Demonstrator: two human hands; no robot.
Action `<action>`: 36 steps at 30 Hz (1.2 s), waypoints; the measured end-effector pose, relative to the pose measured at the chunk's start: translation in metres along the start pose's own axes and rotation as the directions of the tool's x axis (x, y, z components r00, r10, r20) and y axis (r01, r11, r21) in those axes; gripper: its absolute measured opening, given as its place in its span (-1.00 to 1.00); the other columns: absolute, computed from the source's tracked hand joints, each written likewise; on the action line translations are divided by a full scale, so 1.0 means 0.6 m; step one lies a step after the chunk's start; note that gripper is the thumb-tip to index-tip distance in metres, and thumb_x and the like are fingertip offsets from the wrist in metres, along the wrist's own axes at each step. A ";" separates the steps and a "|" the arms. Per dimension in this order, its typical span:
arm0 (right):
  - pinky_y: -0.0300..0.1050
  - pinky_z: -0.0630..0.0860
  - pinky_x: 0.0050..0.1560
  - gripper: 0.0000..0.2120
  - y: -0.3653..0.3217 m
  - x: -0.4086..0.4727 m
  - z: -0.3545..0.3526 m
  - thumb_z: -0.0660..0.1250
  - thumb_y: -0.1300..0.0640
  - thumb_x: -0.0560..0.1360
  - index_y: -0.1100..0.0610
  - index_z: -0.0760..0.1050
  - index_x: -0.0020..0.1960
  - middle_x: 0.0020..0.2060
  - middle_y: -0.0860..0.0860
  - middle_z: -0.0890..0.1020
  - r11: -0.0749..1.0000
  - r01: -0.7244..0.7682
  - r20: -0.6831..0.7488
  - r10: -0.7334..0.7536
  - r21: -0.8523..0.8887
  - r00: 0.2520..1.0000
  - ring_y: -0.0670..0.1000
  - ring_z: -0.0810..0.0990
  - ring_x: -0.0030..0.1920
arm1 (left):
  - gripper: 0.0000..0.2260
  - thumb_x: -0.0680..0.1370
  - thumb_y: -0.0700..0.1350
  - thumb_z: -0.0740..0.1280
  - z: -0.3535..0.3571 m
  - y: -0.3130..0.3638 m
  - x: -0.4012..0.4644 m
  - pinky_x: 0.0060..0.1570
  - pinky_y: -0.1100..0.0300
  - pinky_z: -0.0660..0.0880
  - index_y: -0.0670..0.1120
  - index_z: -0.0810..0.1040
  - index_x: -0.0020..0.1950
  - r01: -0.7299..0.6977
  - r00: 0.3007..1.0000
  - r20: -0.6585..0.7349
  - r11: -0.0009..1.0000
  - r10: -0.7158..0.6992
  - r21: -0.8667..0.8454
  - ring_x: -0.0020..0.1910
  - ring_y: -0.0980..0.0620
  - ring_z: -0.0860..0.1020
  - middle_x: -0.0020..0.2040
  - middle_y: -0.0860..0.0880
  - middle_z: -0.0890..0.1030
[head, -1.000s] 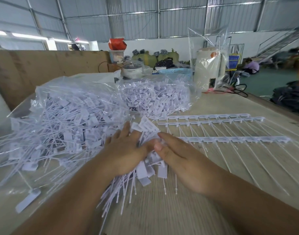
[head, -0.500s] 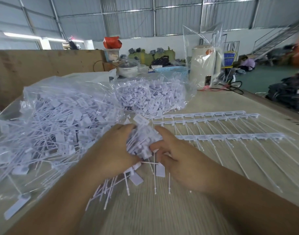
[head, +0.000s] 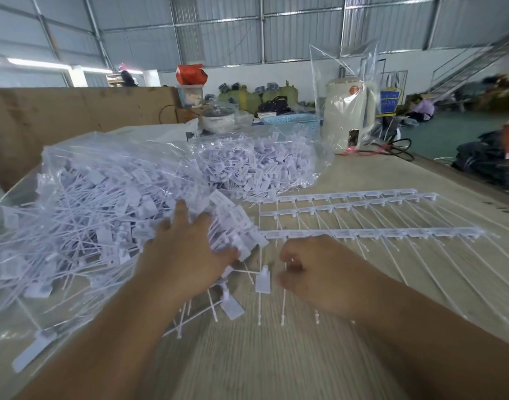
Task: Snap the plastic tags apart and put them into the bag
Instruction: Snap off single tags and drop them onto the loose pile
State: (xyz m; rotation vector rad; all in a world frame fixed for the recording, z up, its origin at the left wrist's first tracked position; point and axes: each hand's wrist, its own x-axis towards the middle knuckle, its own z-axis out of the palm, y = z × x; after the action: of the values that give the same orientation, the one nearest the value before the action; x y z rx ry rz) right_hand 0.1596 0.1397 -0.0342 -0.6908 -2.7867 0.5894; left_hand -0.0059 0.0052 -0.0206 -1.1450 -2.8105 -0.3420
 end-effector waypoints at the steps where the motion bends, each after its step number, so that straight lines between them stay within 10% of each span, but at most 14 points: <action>1: -0.12 0.54 -0.14 -0.85 0.000 0.001 -0.003 0.30 -0.08 0.51 -0.06 0.51 0.02 -0.16 -0.13 0.55 1.000 -0.007 -0.021 0.007 0.002 1.000 -0.10 0.56 -0.18 | -0.29 0.49 0.30 0.28 -0.003 0.005 -0.002 0.33 -0.13 0.32 0.10 0.11 0.55 -0.027 0.998 -0.060 0.998 0.023 -0.052 0.51 -0.19 0.18 0.60 -0.01 -0.02; 7: -0.15 0.52 -0.18 -0.86 0.007 0.002 -0.011 0.27 0.00 0.51 -0.07 0.50 0.06 -0.25 -0.13 0.51 0.999 -0.034 -0.073 0.033 -0.002 0.997 -0.08 0.55 -0.23 | -0.49 0.55 0.04 0.34 -0.011 0.019 -0.001 -0.06 0.06 0.43 0.00 0.31 0.47 -0.165 0.930 -0.345 0.982 0.125 -0.089 0.12 -0.14 0.55 0.19 -0.09 0.57; 15: -0.07 0.45 0.07 -0.63 0.010 0.004 -0.001 0.25 -0.08 0.52 -0.01 0.41 0.29 0.09 -0.09 0.45 0.998 0.024 -0.072 -0.028 -0.060 0.997 0.00 0.42 0.16 | -0.51 0.62 -0.07 0.23 -0.004 0.027 -0.003 -0.03 0.03 0.44 -0.02 0.19 0.53 -0.299 0.873 -0.444 0.942 0.204 -0.155 0.18 -0.18 0.53 0.35 -0.13 0.46; 22: -0.05 0.44 0.10 -0.62 0.012 0.005 0.001 0.26 -0.06 0.51 0.02 0.41 0.29 0.15 -0.03 0.45 0.996 0.018 -0.071 -0.024 -0.086 0.997 0.02 0.34 0.26 | -0.52 0.58 0.26 0.13 0.018 0.024 0.004 0.48 -0.13 0.01 0.16 0.30 0.48 -0.196 0.972 -0.116 0.976 0.206 0.094 0.56 -0.12 -0.01 0.59 0.00 -0.02; 29: -0.13 0.46 -0.05 -0.71 0.009 0.002 -0.006 0.27 0.05 0.49 0.04 0.47 0.20 0.08 -0.03 0.53 0.995 0.002 -0.008 -0.003 -0.099 1.000 -0.01 0.45 0.05 | -0.85 0.50 -0.17 0.40 0.016 0.030 0.000 0.21 0.08 0.36 0.00 0.57 0.05 -0.338 0.912 -0.267 0.939 0.313 -0.055 0.30 -0.03 0.36 0.35 0.07 0.41; 36: -0.07 0.58 -0.06 -0.87 0.011 0.008 -0.017 0.27 0.09 0.46 -0.07 0.49 -0.01 -0.08 -0.09 0.57 0.999 -0.049 -0.080 0.051 0.018 0.995 -0.04 0.57 -0.08 | -0.80 0.42 -0.11 0.51 0.016 0.042 -0.004 0.18 0.12 0.31 -0.07 0.63 0.01 -0.536 0.781 -0.425 0.841 0.458 -0.078 0.18 -0.02 0.44 0.11 0.03 0.58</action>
State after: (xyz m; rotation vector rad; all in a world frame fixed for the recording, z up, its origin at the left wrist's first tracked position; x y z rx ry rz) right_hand 0.1611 0.1504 -0.0275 -0.7657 -2.6947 0.5794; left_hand 0.0135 0.0233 -0.0260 -1.5986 -2.0609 -0.7141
